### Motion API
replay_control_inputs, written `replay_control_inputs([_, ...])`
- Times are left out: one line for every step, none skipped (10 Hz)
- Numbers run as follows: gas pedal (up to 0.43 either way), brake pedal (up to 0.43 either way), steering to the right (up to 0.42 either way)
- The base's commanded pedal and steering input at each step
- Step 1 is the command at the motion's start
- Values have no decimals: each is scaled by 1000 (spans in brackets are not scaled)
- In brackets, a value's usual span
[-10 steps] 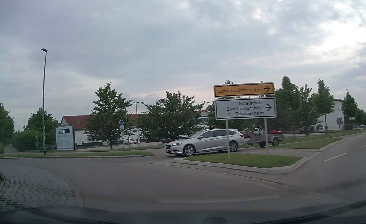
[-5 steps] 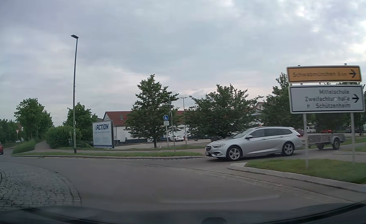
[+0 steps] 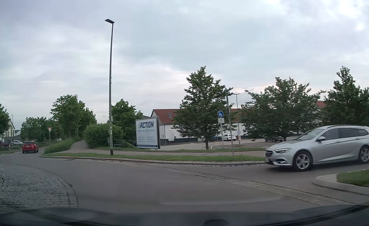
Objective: Follow the waypoints while adhering to traffic rules and regulations
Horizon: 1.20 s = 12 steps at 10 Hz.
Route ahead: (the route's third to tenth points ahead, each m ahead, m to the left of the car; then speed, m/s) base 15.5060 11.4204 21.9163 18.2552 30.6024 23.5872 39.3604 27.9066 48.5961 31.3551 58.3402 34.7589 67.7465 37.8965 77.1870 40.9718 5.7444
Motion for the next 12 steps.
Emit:
replay_control_inputs([118, 0, -312])
replay_control_inputs([118, 0, -310])
replay_control_inputs([118, 0, -300])
replay_control_inputs([118, 0, -290])
replay_control_inputs([118, 0, -289])
replay_control_inputs([118, 0, -291])
replay_control_inputs([118, 0, -292])
replay_control_inputs([118, 0, -294])
replay_control_inputs([118, 0, -297])
replay_control_inputs([118, 0, -298])
replay_control_inputs([118, 0, -298])
replay_control_inputs([118, 0, -296])
